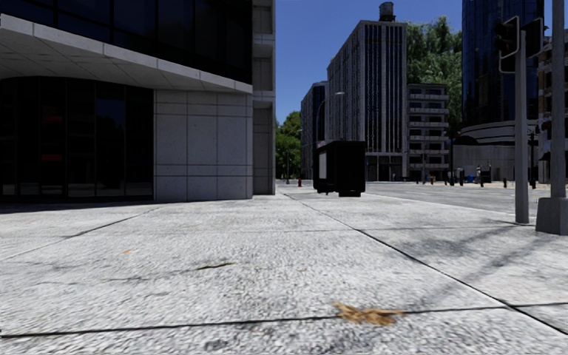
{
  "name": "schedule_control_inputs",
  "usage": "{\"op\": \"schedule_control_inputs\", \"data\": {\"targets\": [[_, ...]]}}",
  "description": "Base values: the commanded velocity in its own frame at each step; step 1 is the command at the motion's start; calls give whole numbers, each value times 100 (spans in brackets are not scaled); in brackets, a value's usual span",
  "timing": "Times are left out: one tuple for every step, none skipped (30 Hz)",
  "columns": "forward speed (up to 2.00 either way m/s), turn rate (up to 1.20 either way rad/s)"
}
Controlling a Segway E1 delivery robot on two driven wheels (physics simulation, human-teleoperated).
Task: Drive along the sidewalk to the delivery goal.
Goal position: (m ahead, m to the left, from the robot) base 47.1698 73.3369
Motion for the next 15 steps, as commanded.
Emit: {"op": "schedule_control_inputs", "data": {"targets": [[200, -7], [200, -7], [200, -17], [200, -19], [200, -19], [200, -20], [200, -20], [200, -20], [200, -20], [200, -20], [200, -20], [200, -20], [200, -20], [200, -20], [200, -20]]}}
